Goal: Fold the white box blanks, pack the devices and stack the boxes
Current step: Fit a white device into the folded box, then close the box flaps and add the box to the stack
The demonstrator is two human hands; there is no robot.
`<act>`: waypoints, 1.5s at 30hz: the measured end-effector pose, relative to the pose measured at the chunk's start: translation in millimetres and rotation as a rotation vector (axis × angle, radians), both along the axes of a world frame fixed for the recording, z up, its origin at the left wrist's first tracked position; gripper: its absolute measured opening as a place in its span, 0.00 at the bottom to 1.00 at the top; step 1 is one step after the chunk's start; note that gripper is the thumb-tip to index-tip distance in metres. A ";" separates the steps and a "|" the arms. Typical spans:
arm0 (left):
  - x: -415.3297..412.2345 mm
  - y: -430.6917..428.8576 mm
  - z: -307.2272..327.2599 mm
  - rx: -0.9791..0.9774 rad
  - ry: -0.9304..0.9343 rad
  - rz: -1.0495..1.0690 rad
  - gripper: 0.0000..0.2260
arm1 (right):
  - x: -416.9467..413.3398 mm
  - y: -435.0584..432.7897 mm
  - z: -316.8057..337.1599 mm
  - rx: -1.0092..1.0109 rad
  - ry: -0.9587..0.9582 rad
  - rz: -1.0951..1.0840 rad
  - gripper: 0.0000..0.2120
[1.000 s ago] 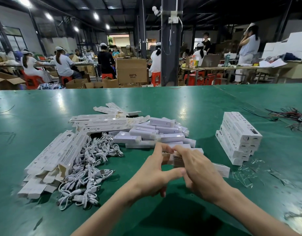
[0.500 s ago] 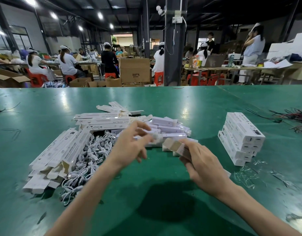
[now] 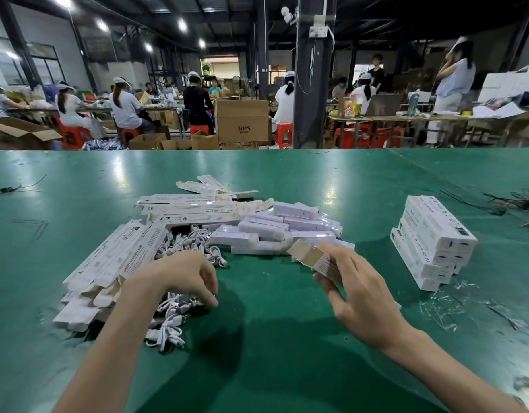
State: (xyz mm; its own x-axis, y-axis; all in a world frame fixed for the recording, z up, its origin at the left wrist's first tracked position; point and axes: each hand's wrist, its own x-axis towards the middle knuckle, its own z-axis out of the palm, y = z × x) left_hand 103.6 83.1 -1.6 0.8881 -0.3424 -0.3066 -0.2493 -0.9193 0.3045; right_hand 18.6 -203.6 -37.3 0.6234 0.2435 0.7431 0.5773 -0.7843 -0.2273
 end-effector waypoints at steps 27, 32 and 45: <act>-17.5 -76.3 -15.7 -1.353 0.345 0.386 0.24 | 3.9 -7.9 -1.9 0.050 0.041 -0.003 0.18; -19.5 -83.5 -23.9 -1.457 0.334 0.353 0.12 | 4.0 -6.7 -2.4 0.040 0.025 -0.010 0.19; -19.5 -93.1 -37.7 -1.656 0.300 0.356 0.17 | 5.5 -8.8 -4.9 0.017 0.017 -0.013 0.21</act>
